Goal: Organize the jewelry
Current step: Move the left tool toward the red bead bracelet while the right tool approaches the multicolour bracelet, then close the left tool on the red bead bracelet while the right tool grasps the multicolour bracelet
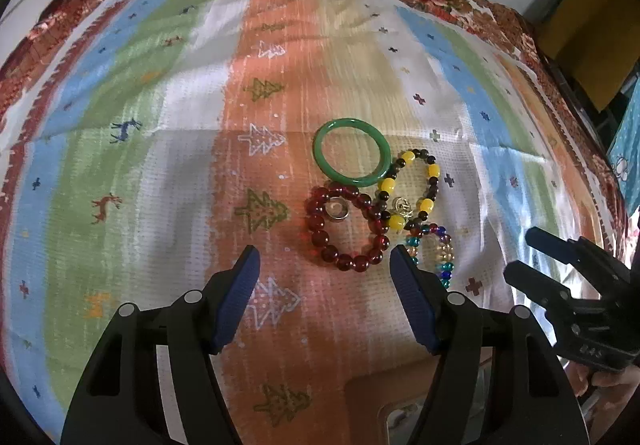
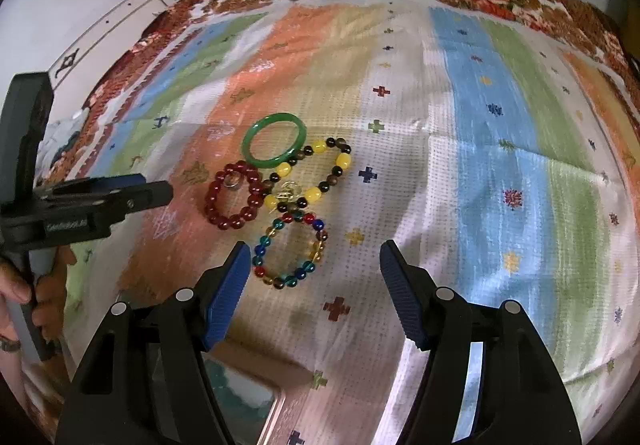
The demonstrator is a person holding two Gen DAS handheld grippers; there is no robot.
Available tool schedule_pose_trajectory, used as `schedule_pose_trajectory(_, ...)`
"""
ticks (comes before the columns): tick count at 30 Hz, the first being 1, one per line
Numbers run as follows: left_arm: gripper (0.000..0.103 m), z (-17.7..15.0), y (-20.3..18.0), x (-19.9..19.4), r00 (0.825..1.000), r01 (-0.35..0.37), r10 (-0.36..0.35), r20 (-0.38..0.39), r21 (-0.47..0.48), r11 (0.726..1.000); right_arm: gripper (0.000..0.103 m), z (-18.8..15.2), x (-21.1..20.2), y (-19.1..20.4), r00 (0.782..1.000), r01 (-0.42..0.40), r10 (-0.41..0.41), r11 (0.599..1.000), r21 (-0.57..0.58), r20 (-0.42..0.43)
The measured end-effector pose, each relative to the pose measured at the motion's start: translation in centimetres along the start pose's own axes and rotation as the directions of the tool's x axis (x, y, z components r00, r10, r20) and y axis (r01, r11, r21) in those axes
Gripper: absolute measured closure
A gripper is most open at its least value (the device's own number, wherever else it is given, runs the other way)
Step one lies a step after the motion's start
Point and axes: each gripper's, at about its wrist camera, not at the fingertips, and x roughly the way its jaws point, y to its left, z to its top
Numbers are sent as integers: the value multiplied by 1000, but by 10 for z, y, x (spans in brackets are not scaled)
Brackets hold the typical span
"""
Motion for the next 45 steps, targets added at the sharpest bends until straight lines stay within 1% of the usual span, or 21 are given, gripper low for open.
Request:
schedule_pose_trajectory(9,36,5,0,16,999,-17,18,-32,12,1000,36,3,20,-2,999,21,-21,1000,-3,-43)
schedule_pose_trajectory(16,36,10,0,34,997,-42,43,-65,24,999,36,5,36,-4,996,39,-39,999,-7,-75)
schedule_pose_trajectory(24,36,15,-1,48,994,-71,75,-82,51,996,36,6,54,-4,992,51,-54,998,-28,-113)
schedule_pose_trajectory(33,36,16,-2,62,989,-92,99,-106,70,993,36,6,68,-2,987,73,-80,996,-56,-137)
schedule_pose_trajectory(37,36,14,-5,66,987,-112,122,-106,96,989,36,6,72,1,985,86,-97,993,-79,-142)
schedule_pose_trajectory(38,38,14,-5,67,986,-117,128,-107,104,988,36,5,73,2,985,90,-102,992,-86,-141)
schedule_pose_trajectory(40,39,13,-7,69,984,-131,144,-107,118,984,36,4,74,3,984,93,-107,991,-100,-143)
schedule_pose_trajectory(41,44,12,-7,69,983,-139,152,-106,121,983,37,3,74,4,983,95,-111,990,-108,-145)
schedule_pose_trajectory(42,50,12,-6,69,981,-153,166,-103,124,980,37,2,74,4,982,98,-115,988,-117,-148)
schedule_pose_trajectory(43,54,11,-6,69,980,-157,170,-102,126,980,41,2,74,4,981,104,-122,987,-122,-148)
schedule_pose_trajectory(44,60,11,-4,69,980,-158,171,-102,124,980,46,2,75,3,980,115,-133,986,-123,-147)
schedule_pose_trajectory(45,69,11,-3,69,980,-158,171,-103,121,980,52,2,74,1,980,119,-136,986,-116,-147)
